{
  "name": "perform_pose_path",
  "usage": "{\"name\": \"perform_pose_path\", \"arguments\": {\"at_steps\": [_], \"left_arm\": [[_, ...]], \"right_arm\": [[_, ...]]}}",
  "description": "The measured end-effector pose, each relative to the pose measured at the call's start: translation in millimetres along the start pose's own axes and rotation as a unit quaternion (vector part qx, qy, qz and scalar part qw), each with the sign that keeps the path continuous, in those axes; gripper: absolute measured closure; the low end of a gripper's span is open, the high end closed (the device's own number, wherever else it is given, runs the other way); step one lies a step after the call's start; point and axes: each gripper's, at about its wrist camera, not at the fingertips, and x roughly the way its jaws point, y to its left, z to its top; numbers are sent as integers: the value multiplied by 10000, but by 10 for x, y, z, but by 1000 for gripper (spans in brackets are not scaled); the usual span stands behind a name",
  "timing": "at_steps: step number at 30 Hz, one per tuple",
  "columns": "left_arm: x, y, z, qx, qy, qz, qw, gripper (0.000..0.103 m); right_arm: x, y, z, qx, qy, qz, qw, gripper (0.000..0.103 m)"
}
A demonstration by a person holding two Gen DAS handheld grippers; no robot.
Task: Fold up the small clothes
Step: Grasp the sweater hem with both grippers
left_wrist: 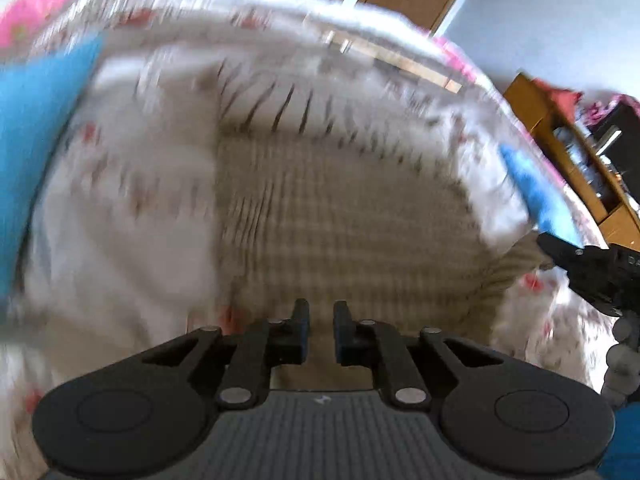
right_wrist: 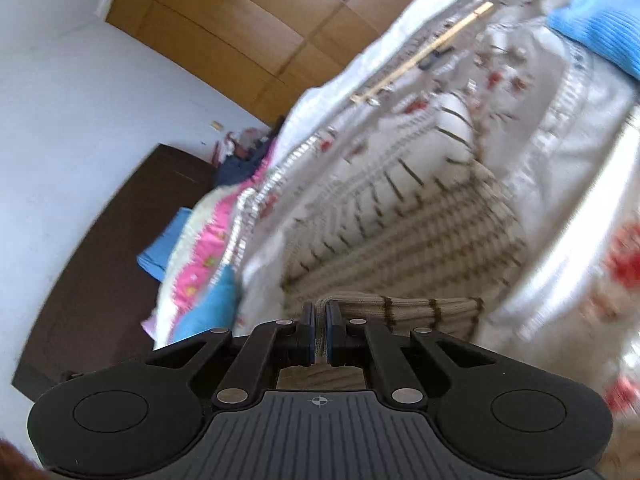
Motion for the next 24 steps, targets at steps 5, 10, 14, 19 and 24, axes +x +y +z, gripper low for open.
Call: {"name": "perform_pose_path", "arguments": {"at_steps": [5, 10, 14, 19, 24], "left_arm": [[128, -41, -146, -241, 319, 50, 9992, 78], [111, -286, -84, 20, 211, 186, 9996, 54], [281, -351, -57, 168, 420, 890, 9950, 44], [446, -223, -102, -324, 808, 865, 9924, 45], [431, -103, -146, -639, 848, 722, 9917, 76]], "right_arm": [[-167, -77, -152, -46, 84, -211, 9997, 97], [-253, -112, -256, -103, 70, -153, 9998, 97], [-271, -207, -301, 50, 29, 17, 10000, 97], [-281, -297, -356, 157, 36, 150, 9998, 97], [-319, -379, -378, 281, -21, 190, 9994, 97]]}}
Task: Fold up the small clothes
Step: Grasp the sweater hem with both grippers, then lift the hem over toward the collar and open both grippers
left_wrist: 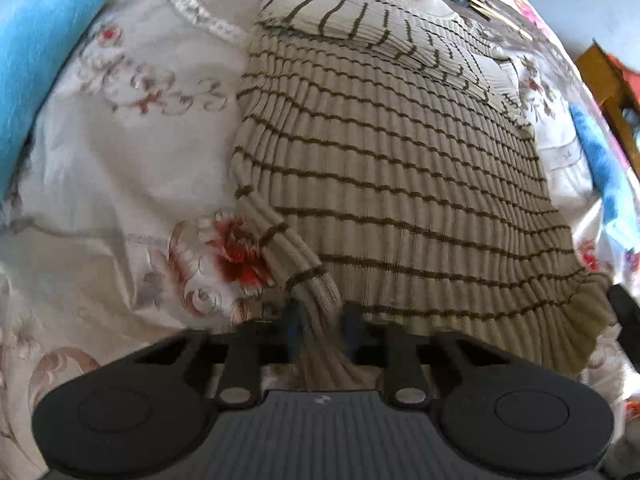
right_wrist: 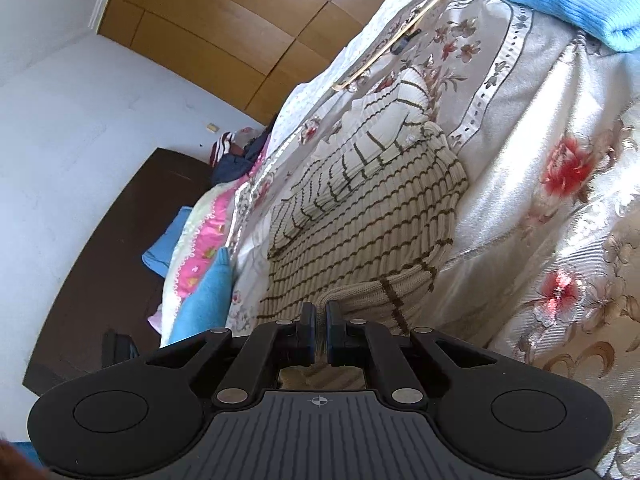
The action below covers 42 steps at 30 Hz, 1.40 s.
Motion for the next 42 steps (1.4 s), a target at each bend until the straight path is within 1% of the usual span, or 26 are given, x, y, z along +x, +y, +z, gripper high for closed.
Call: {"name": "perform_pose_path", "arguments": {"at_steps": [2, 5, 7, 8, 10, 11, 14, 15, 18, 20, 23, 25, 28, 30, 33, 36, 37, 39, 40, 42], "left_arm": [[-53, 79, -16, -121, -61, -115, 9998, 79], [-140, 134, -49, -275, -199, -323, 9989, 81], [-212, 204, -56, -488, -315, -624, 9964, 81], [-244, 243, -45, -632, -410, -855, 9935, 81], [-308, 308, 14, -912, -662, -1340, 9846, 81], [-339, 319, 60, -992, -801, -1502, 9804, 81], [-448, 295, 249, -1047, -1258, -1821, 9696, 81], [-486, 277, 335, -1056, -1432, -1937, 9648, 81], [-575, 279, 641, -1213, -1914, -2319, 9460, 81], [-614, 298, 853, -1287, -2219, -2426, 9356, 81], [-589, 362, 1186, -1390, -2522, -2415, 9267, 81], [-497, 426, 1426, -1473, -2615, -2322, 9252, 81], [-264, 490, 1788, -1571, -2649, -2125, 9273, 81], [-47, 536, 2054, -1623, -2640, -1987, 9298, 81], [286, 586, 2403, -1638, -2650, -1759, 9338, 81], [554, 624, 2666, -1539, -2667, -1728, 9356, 81], [618, 635, 2704, -1519, -2634, -1716, 9371, 81], [776, 698, 2752, -1659, -2490, -1696, 9390, 81], [829, 741, 2757, -1740, -2402, -1733, 9391, 79], [900, 840, 2739, -1918, -2263, -1864, 9366, 76]], "right_arm": [[-11, -12, -5, 26, -25, 28, 10000, 97], [-7, -8, -7, 30, -49, 50, 10000, 97], [2, -5, 14, 95, -85, 96, 9999, 97], [5, -6, 38, 149, -116, 134, 9997, 97], [16, 22, 120, 205, -236, 195, 9993, 97], [27, 57, 185, 184, -325, 234, 9990, 97], [82, 227, 405, -48, -591, 287, 9978, 97], [107, 289, 478, -126, -690, 305, 9971, 97], [200, 447, 744, -194, -994, 385, 9941, 97], [269, 511, 954, -185, -1263, 372, 9911, 97], [379, 511, 1244, -110, -1586, 213, 9871, 97], [494, 479, 1432, -53, -1756, 51, 9844, 97], [764, 391, 1716, -42, -1887, -269, 9817, 97], [1011, 279, 1939, -29, -1911, -512, 9802, 97], [1413, 78, 2187, 27, -1889, -864, 9782, 97], [1832, -203, 2331, 164, -1835, -1281, 9745, 97], [1941, -275, 2340, 164, -1794, -1439, 9731, 97], [2197, -457, 2336, 246, -1546, -1693, 9731, 95], [2269, -514, 2312, 316, -1469, -1762, 9728, 92], [2352, -563, 2280, 309, -1385, -1704, 9751, 92]]}}
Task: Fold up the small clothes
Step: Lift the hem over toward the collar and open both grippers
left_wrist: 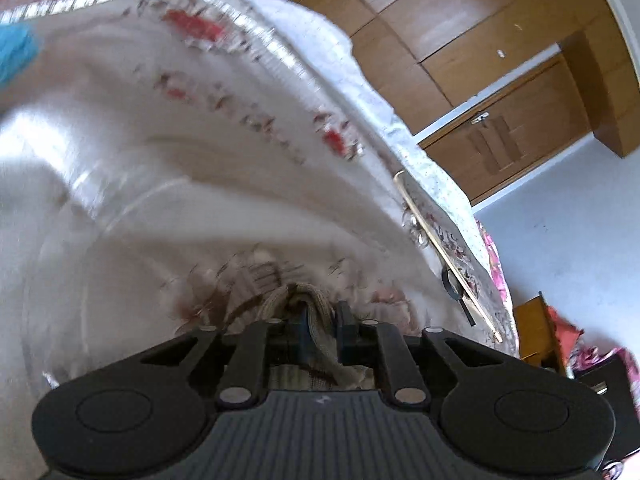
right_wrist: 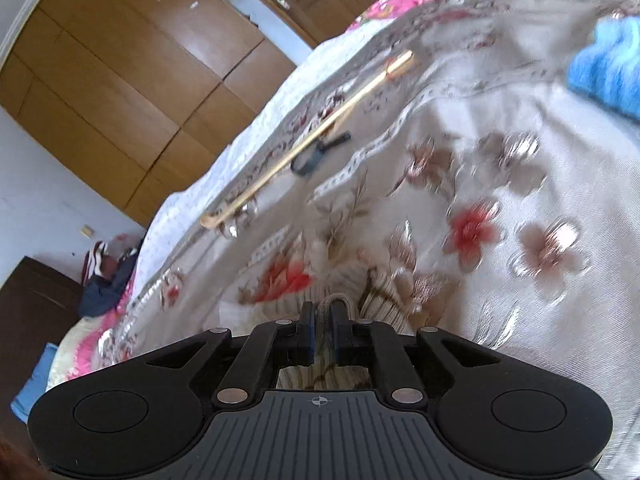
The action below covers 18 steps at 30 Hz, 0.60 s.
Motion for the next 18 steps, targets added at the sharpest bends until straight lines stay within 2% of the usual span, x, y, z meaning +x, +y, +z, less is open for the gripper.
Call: {"name": "perform_pose_path", "arguments": {"at_steps": [3, 4, 5, 7, 8, 10, 13, 14, 15, 18], "left_arm": [[-97, 177, 52, -558, -107, -127, 9983, 73], [-150, 219, 66, -732, -214, -160, 9970, 69], [-230, 243, 87, -847, -404, -69, 9956, 52], [-378, 260, 137, -895, -766, 157, 9929, 30], [-449, 271, 157, -902, -889, 216, 9917, 29], [-565, 251, 145, -795, -892, 195, 9926, 29], [-727, 139, -20, -249, -587, 173, 9978, 29], [-775, 103, -111, -14, -464, 145, 9988, 29], [-796, 60, -201, 208, -340, 141, 9991, 29], [-856, -6, -481, 813, -27, 259, 9963, 28]], "right_arm": [[-28, 29, -1, -128, -87, 84, 9998, 91], [-51, 50, 11, -162, -115, 99, 9998, 91], [-84, 72, 26, -183, -155, 114, 9996, 91], [-169, 149, 46, -271, -261, 155, 9992, 91], [-213, 190, 49, -371, -296, 173, 9987, 91], [-313, 281, 52, -618, -356, 162, 9973, 91], [-485, 348, -41, -962, -305, 159, 9948, 87], [-553, 343, -93, -1068, -256, 153, 9938, 81], [-627, 326, -154, -1177, -196, 145, 9927, 76], [-838, 241, -336, -1422, -56, 15, 9898, 74]]}}
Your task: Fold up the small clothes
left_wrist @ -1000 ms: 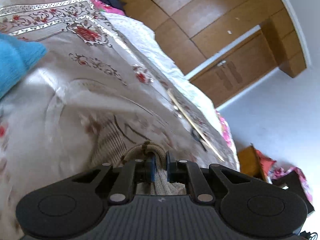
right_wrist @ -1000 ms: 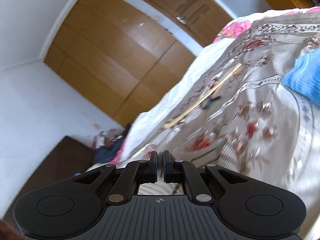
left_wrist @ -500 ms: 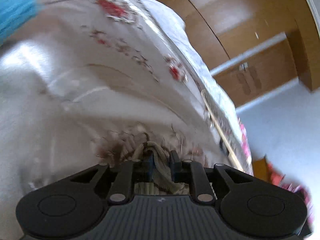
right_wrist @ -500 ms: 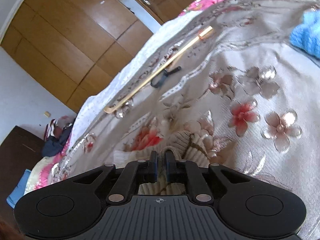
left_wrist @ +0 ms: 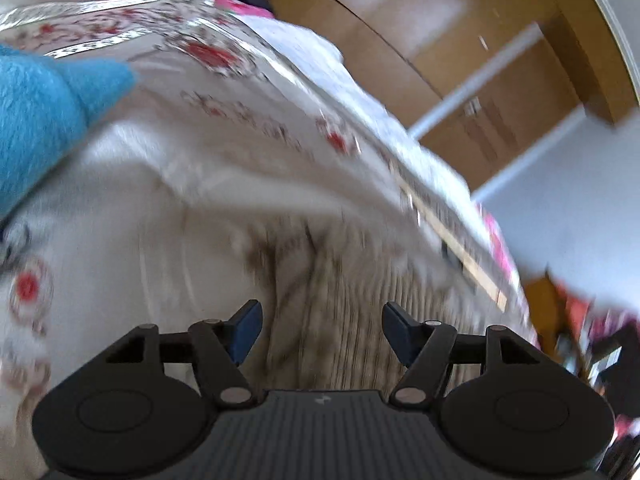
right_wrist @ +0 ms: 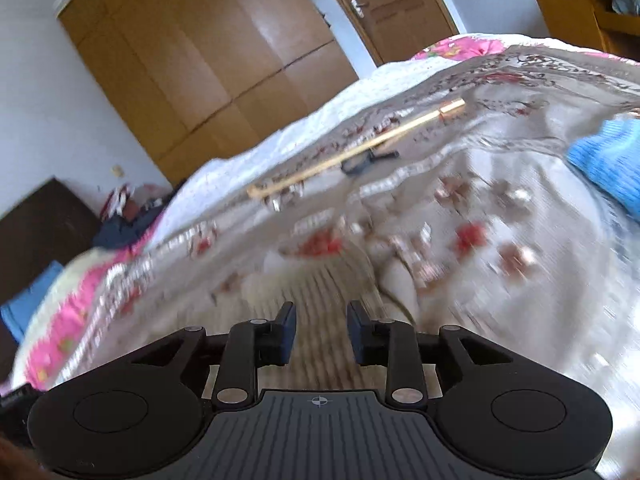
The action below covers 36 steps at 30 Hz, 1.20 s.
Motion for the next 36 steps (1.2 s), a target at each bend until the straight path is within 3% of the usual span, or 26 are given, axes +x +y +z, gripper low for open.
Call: {"name": "perform_pose_path", "arguments": {"at_steps": [2, 5, 7, 8, 9, 11, 16, 20, 28, 32, 36], "left_arm": [[-13, -48, -169, 365, 211, 142, 9990, 28], [55, -34, -318, 712, 486, 421, 9954, 30], [53, -7, -324, 707, 429, 478, 9954, 34], [56, -1, -315, 690, 428, 547, 9952, 40], [48, 1, -309, 708, 437, 609, 9947, 42], [40, -7, -314, 864, 474, 715, 9926, 49], [74, -124, -394, 1477, 471, 1013, 9827, 53], [-5, -62, -359, 1382, 459, 1076, 9835, 53], [-80, -121, -414, 1705, 434, 1305, 9757, 52], [-205, -221, -424, 1788, 163, 1353, 9744, 52], [-323, -451, -414, 2037, -308, 1216, 9710, 52]], "right_arm": [[-117, -33, -93, -144, 74, -85, 9998, 72], [-162, -94, -220, -267, 273, -117, 9992, 60], [-102, -114, -280, -332, 539, -293, 9976, 71], [-73, -130, -293, -332, 598, -327, 9971, 89], [-54, -158, -298, -283, 654, -347, 9969, 96], [-51, -226, -282, -183, 697, -345, 9968, 98], [-61, -401, -260, -128, 739, -676, 9949, 98], [-90, -275, -314, -460, 818, -445, 9946, 90], [-192, -148, -304, -770, 679, -547, 9932, 89], [-278, -108, -290, -901, 485, -676, 9925, 89], [-254, 22, -247, -1002, 304, -455, 9935, 88]]}}
